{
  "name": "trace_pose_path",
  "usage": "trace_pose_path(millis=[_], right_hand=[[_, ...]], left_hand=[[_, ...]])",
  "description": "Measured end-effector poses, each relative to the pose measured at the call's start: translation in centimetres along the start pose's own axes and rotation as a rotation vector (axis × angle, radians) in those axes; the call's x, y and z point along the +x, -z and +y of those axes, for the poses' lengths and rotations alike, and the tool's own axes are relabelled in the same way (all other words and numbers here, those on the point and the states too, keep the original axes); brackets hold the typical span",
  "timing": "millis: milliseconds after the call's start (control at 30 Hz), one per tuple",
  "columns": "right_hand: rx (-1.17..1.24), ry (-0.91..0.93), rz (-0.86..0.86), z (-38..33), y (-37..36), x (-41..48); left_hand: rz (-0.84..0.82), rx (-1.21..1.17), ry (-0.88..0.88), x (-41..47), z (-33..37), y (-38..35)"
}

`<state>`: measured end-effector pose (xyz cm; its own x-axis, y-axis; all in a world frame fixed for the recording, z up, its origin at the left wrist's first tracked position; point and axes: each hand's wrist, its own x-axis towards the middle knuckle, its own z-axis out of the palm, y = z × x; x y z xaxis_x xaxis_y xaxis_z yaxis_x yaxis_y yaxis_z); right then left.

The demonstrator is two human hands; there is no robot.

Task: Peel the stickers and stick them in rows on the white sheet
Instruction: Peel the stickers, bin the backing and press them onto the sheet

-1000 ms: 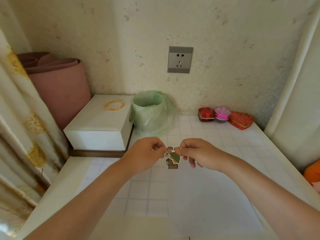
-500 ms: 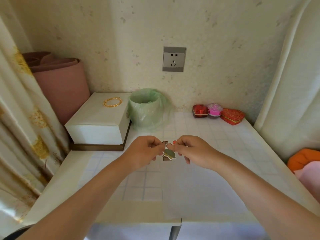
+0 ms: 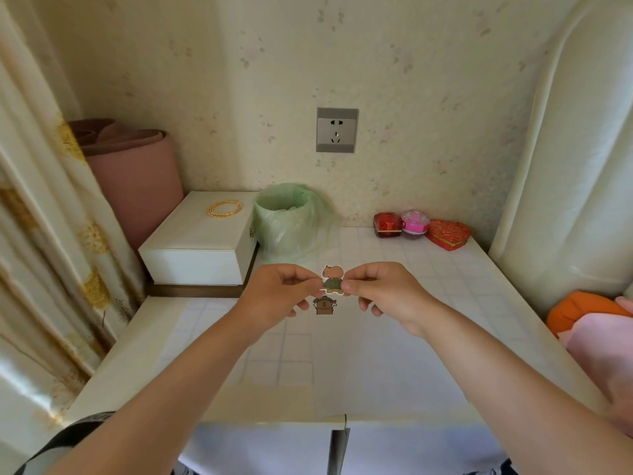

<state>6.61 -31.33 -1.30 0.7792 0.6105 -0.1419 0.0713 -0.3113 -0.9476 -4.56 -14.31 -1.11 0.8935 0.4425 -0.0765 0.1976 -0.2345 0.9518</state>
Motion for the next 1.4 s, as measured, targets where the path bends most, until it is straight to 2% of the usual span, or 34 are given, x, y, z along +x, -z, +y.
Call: trace_pose_path(millis=[433, 700, 1033, 1200, 1233, 1300, 1400], right_hand=[[0.188, -0.172, -0.059, 0.9, 1.2, 1.2], [0.230, -0.156, -0.051, 0.5, 1.8, 3.2], [0.108, -0.247, 0.048, 1.5, 2.3, 4.7], [-0.021, -0.213, 0.153, 1.6, 3.0, 4.8], [-0.045, -0.202, 0.194, 1.7, 3.3, 5.0], [-0.077, -0.203, 0.265, 2.3, 4.2, 5.5], [-0.112, -0.249, 0.292, 3.4, 5.5, 6.0]], left_hand=[[-0.024, -0.013, 0.036, 1.1, -0.7, -1.0], [-0.026, -0.040, 0.039, 3.5, -0.1, -1.0], [-0.064, -0.017, 0.063, 5.2, -0.9, -2.4], [-0.078, -0.051, 0.078, 5.8, -1.0, -3.2], [-0.048, 0.001, 0.056, 6.2, -1.4, -3.3], [-0.002, 0.295, -0.076, 7.1, -2.3, -3.2], [-0.055, 0.626, -0.226, 7.3, -2.9, -3.5]])
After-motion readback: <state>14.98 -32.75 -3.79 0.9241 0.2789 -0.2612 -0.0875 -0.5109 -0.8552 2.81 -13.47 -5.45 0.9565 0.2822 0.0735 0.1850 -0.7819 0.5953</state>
